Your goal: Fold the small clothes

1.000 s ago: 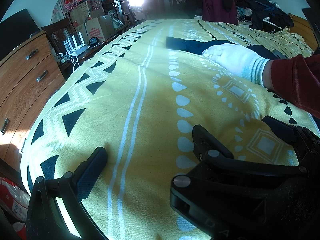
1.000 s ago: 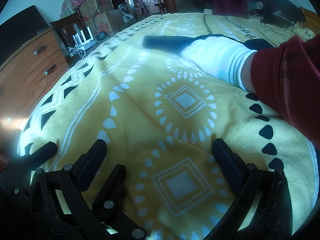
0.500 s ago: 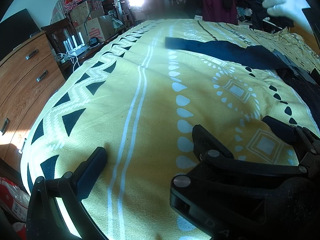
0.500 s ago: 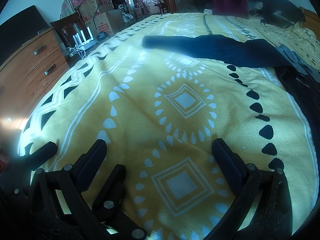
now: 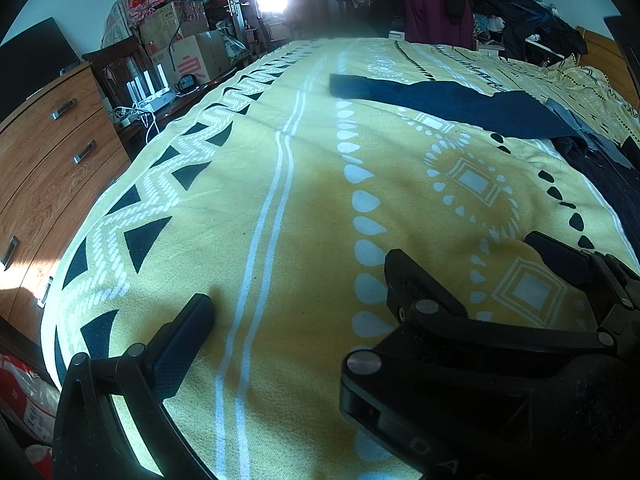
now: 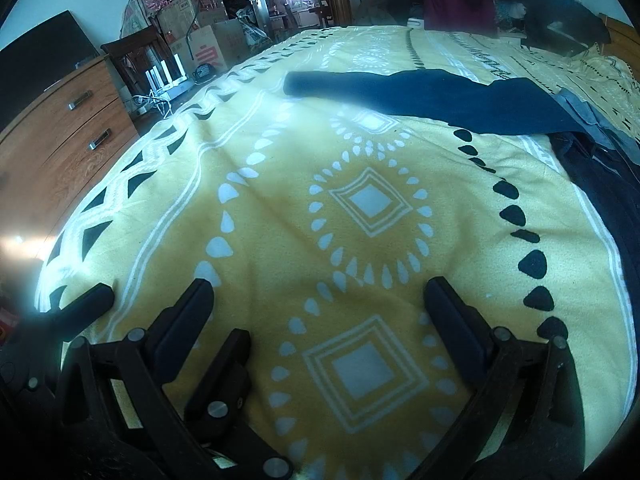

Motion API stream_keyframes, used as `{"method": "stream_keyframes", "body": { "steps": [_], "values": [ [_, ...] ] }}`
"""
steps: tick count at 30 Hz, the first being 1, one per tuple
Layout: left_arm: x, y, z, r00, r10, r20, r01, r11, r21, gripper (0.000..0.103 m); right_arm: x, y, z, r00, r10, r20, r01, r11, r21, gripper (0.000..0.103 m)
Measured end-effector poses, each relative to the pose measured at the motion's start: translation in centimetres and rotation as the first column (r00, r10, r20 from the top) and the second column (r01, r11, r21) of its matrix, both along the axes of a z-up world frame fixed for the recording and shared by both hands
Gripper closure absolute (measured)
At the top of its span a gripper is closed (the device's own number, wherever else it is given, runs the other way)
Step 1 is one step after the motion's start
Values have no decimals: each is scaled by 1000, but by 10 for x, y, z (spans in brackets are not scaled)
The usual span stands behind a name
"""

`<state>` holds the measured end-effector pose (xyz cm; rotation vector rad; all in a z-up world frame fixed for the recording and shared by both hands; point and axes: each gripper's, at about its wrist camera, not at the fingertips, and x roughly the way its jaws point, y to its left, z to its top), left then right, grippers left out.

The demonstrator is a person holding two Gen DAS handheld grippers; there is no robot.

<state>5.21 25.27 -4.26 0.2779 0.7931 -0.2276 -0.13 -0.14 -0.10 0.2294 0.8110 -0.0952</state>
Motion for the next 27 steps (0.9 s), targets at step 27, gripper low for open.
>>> {"method": "stream_keyframes", "body": {
  "steps": [27],
  "values": [
    [6,-2,-3,1000,-10,-5,10,1000,-14,0,2,1,0,1000,-2,-5,2,1000,-8,0]
  ]
}}
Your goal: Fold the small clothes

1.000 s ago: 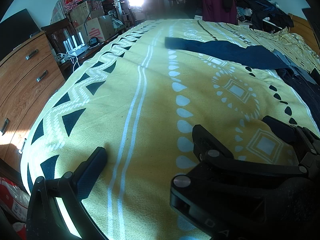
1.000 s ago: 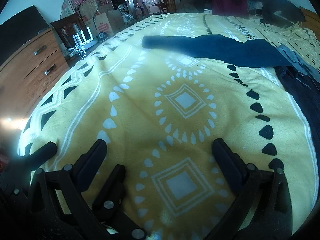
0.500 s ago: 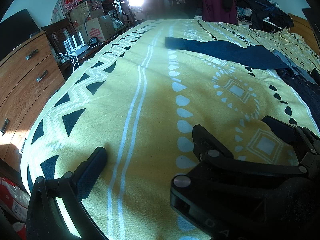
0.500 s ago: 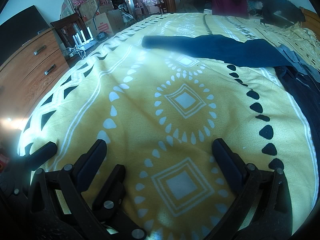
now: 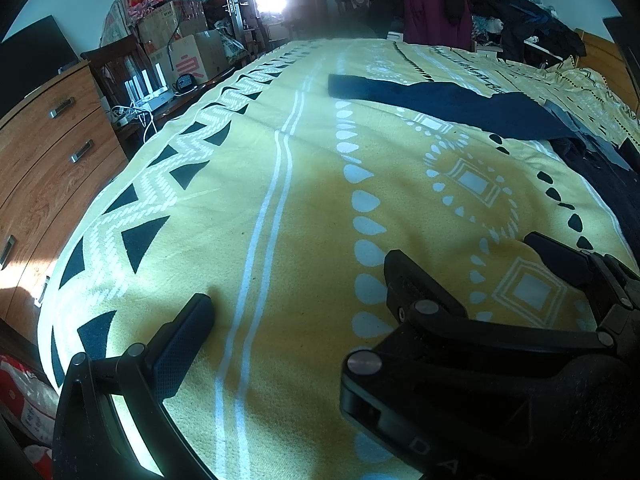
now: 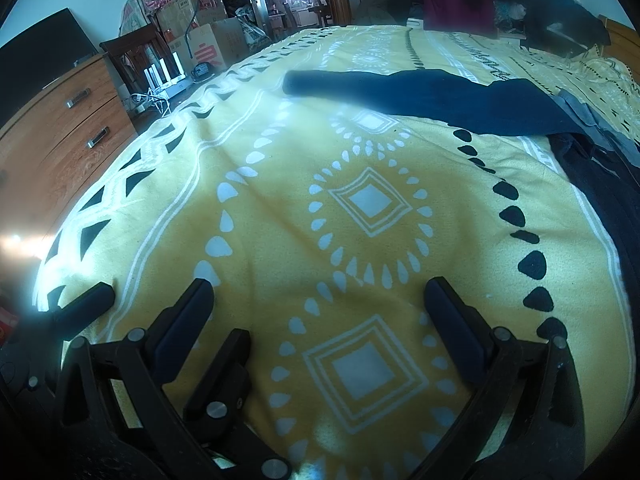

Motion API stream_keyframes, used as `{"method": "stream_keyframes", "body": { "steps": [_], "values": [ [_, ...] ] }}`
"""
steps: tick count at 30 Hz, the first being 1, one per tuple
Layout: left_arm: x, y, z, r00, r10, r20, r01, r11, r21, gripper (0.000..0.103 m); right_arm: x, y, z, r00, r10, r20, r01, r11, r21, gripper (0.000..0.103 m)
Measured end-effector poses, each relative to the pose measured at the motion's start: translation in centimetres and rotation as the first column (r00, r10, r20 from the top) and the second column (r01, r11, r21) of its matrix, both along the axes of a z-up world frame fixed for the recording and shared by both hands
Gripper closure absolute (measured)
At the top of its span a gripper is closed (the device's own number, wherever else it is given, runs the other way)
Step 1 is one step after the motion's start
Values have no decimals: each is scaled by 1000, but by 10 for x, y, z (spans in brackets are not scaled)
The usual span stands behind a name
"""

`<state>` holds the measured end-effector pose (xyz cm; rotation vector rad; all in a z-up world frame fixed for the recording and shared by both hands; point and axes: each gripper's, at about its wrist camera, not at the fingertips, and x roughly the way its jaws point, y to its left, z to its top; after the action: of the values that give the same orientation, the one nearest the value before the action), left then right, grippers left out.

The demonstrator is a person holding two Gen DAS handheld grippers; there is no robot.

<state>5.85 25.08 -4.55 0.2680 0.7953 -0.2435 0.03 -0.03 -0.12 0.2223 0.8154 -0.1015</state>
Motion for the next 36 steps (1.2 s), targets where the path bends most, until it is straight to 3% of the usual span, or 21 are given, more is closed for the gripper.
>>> {"method": "stream_keyframes", "body": {
  "steps": [6,8,9,10,14,24,27,31,36],
  "values": [
    [-4,-2,2,1000,3,0,-3,1000,10,0,0,1,1,1000,1,3,-1,1000,5,0],
    [-4,-1,2,1000,-1,19,2,1000,-23,0,-1,0,0,1000,1,10,-1,1000,6,0],
    [-4,-1,2,1000,-1,17,1,1000,-20,0,0,0,0,1000,1,8,-1,1000,4,0],
    [-4,-2,1,1000,7,-25,-6,999,38,0,0,0,0,1000,1,8,-1,1000,4,0],
    [-4,-1,1,1000,6,-25,-6,1000,19,0,1,1,-1,1000,-3,6,3,1000,-4,0],
    [4,1,-3,1000,19,-25,-17,998,54,0,6,1,1,1000,-2,-24,1,1000,-29,0],
    [4,4,0,1000,14,-21,-14,1000,25,0,12,1,6,992,92,-84,-93,996,-16,0],
    [0,8,7,1000,13,11,-13,1000,-20,0,15,1,18,950,292,-115,-285,956,74,0],
    [-31,-9,43,996,47,74,-43,997,-65,0,-10,-26,62,918,397,-25,-392,914,102,2]
  ]
}}
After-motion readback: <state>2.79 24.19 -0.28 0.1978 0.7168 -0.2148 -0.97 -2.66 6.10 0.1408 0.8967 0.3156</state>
